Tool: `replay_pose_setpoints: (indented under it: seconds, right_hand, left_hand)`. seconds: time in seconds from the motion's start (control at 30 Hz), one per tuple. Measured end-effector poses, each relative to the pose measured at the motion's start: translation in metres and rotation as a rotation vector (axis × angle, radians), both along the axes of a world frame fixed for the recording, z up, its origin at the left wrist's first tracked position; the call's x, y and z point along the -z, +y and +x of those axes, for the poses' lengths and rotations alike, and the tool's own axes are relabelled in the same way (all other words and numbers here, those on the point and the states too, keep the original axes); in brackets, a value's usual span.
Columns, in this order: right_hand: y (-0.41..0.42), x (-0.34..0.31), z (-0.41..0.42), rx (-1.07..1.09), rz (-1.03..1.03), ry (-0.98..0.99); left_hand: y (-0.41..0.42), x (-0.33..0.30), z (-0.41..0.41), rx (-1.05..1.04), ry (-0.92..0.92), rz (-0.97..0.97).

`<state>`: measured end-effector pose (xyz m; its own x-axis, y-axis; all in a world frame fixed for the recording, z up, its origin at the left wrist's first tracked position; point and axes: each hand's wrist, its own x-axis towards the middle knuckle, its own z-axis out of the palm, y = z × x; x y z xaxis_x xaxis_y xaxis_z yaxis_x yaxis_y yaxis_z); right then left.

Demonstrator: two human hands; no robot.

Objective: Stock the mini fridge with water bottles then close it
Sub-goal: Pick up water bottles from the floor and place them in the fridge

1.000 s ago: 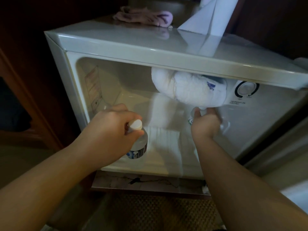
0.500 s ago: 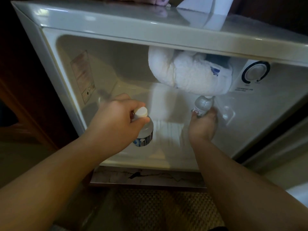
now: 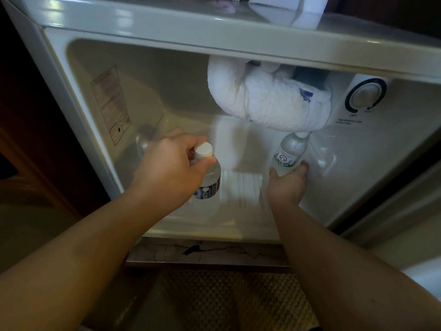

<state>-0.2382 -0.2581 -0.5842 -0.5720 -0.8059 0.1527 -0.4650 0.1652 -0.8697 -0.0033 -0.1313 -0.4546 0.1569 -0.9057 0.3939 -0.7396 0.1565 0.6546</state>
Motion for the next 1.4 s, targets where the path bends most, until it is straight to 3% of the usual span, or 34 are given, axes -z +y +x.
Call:
replay_pose_setpoints:
  seconds: [0.27,0.37,0.53,0.97,1.1,1.4]
  right_hand:
    - [0.027,0.011,0.017,-0.057,0.036,0.076]
    - [0.054,0.029,0.034,-0.205,0.057,0.269]
    - [0.071,0.06,0.042,-0.57,0.431,0.703]
    - [0.083,0.071,0.037,-0.67,0.388,0.903]
    - [0.091,0.075,0.034,-0.749,0.258,0.952]
    - [0.093,0.069,0.037,-0.787,0.422,0.951]
  left_hand:
    - [-0.007,0.002,-0.012,-0.014,0.022,0.036]
    - [-0.015,0.004,-0.017,-0.022,0.05,0.037]
    - [-0.036,0.007,-0.025,-0.033,0.051,0.044]
    - [-0.098,0.043,-0.077,0.007,0.118,0.021]
    - [-0.117,0.05,-0.089,0.011,0.123,-0.025]
    - [-0.144,0.05,-0.113,0.054,0.183,0.03]
